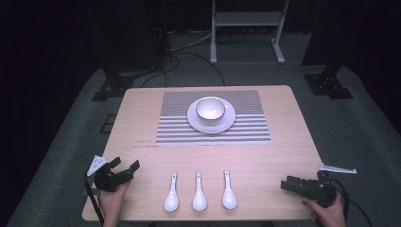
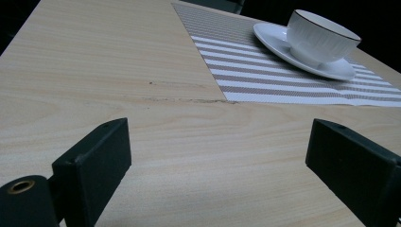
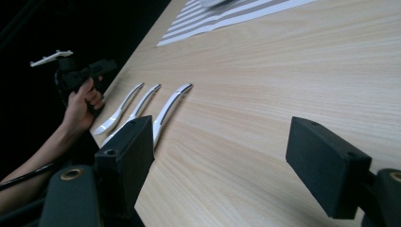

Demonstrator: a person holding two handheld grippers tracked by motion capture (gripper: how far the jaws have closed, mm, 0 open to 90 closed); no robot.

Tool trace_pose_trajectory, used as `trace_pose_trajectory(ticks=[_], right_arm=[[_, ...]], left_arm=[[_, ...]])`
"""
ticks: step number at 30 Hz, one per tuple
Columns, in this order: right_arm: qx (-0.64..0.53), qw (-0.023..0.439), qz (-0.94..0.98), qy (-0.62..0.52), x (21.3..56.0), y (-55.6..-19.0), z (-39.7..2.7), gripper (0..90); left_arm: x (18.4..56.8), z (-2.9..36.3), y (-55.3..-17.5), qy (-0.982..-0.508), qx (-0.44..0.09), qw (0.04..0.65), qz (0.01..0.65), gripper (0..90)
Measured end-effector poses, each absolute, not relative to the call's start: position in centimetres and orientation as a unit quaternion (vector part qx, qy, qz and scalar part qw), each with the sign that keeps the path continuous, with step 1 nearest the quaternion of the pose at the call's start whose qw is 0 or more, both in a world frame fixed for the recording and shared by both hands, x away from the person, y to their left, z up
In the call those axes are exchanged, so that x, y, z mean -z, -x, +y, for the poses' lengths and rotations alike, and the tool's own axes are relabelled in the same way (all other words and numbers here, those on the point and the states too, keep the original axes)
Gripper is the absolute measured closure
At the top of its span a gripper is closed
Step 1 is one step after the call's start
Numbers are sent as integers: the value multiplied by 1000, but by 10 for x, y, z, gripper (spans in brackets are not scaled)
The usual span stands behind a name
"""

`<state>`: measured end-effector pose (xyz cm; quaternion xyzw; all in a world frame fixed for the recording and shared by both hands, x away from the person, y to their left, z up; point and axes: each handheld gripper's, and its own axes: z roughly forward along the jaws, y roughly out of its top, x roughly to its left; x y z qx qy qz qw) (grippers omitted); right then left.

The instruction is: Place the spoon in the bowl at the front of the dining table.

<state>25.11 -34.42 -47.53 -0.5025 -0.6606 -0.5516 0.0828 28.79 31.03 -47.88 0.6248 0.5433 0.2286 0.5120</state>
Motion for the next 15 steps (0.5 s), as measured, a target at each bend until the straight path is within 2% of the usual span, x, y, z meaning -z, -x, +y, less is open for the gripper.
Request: trace_pose_trajectory(ticks=[15], right_arm=[[527, 118, -677, 500, 464, -257, -316, 228]], left_arm=[[479, 312, -288, -617, -226, 517, 548, 62]])
